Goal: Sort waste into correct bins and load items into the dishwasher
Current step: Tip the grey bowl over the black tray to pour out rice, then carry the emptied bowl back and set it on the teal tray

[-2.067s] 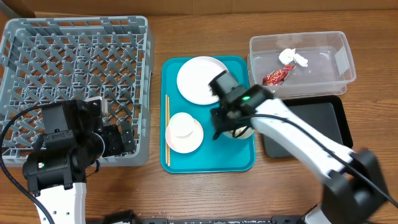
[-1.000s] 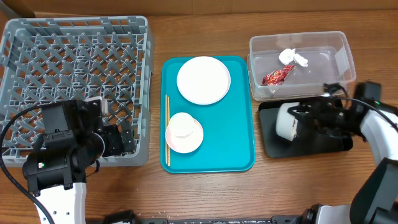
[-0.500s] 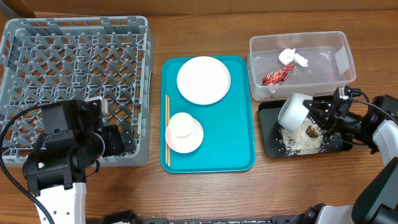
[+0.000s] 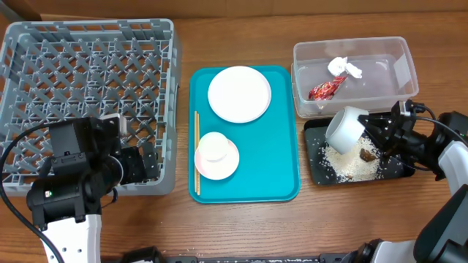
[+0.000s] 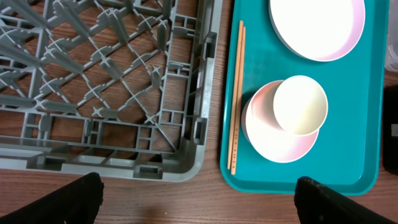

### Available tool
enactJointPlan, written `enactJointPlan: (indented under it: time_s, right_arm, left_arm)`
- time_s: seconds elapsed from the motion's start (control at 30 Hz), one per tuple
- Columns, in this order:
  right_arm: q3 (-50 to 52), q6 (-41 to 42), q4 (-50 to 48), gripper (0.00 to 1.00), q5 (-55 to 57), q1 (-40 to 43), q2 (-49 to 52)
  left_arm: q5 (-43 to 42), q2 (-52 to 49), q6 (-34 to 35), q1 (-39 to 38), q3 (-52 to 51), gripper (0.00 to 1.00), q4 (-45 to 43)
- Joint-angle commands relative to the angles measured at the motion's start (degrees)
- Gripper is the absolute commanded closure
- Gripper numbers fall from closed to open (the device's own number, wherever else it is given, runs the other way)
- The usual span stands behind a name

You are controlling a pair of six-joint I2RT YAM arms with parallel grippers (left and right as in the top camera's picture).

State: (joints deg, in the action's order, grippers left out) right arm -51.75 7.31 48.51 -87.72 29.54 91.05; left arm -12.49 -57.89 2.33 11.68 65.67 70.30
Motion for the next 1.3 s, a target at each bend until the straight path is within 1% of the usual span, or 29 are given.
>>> enactJointPlan:
  time_s: [0.0, 0.5, 0.57, 0.6, 0.7, 0.73, 0.77, 0.83, 1.2, 1.27]
  right_arm:
    - [0.3, 0.1, -0.3, 0.96, -2.2, 0.1, -0.5]
    - [0.3, 0.1, -0.3, 0.96, -1.8, 0.1, -0.5]
    - [0.3, 0.2, -0.3, 0.9, 1.0, 0.1, -0.5]
    - [0.3, 0.2, -0.3, 0.89, 2.1, 0.1, -0.5]
    - [0.3, 0.2, -0.3, 0.91, 3.5, 0.1, -0.5]
    - [0.3, 0.1, -0.3, 0.96, 3.0, 0.1, -0.5]
    - [0.3, -3.7, -1.7, 0.96, -2.5, 0.1, -0.5]
    - [0.0, -8.0, -2.0, 0.96, -2.3, -0.7, -0.7]
    - [0.0, -8.2, -2.0, 0.96, -2.2, -1.3, -0.6]
    - [0.0, -8.2, -1.9, 0.96, -0.8, -1.4, -0.6]
  left_arm:
    - [-1.1, 0.0, -1.5, 0.3, 1.1, 0.0, 0.0]
    - [-1.1, 0.0, -1.5, 0.3, 1.1, 0.0, 0.0]
    - [-1.1, 0.0, -1.5, 0.3, 1.1, 0.0, -0.1]
    - [-1.1, 0.0, -1.5, 0.3, 1.1, 0.0, -0.1]
    - [-1.1, 0.0, -1.5, 0.3, 1.1, 0.0, 0.0]
    - [-1.1, 0.0, -1.5, 0.3, 1.1, 0.0, 0.0]
    - [-1.1, 0.0, -1.5, 0.3, 1.1, 0.0, 0.0]
    - [-1.1, 0.0, -1.5, 0.3, 1.1, 0.0, 0.0]
    - [-1.1, 0.0, -1.5, 0.3, 1.1, 0.0, -0.1]
    - [-1.1, 0.0, -1.5, 0.3, 1.1, 0.0, -0.1]
